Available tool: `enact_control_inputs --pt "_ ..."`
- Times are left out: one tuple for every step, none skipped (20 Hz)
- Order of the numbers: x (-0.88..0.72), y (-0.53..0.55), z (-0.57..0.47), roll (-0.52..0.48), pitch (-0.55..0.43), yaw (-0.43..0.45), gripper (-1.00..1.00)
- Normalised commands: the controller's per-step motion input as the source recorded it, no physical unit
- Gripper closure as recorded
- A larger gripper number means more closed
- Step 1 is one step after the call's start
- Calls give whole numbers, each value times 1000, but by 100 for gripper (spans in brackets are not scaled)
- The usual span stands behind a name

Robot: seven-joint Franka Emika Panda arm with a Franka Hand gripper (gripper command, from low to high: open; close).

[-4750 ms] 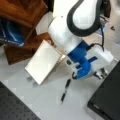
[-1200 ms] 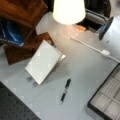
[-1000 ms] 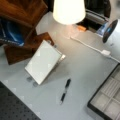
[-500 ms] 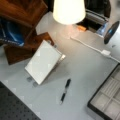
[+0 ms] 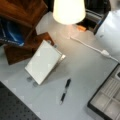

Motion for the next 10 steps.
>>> enact_control_inputs --pt "364 -492 183 -300 166 153 -100" --pt "364 -487 180 -341 165 188 -100" --pt "376 -505 186 -338 155 209 -100" --pt "381 -502 198 -357 154 233 -100" --pt "386 -487 220 -370 153 249 -100" --pt "396 -509 242 -428 166 252 -100" --pt "387 -492 259 -469 171 248 -100" --pt "379 -475 266 -453 169 244 -100" --pt "355 -445 269 -535 164 201 -100" --pt "323 -421 259 -576 149 129 -100"
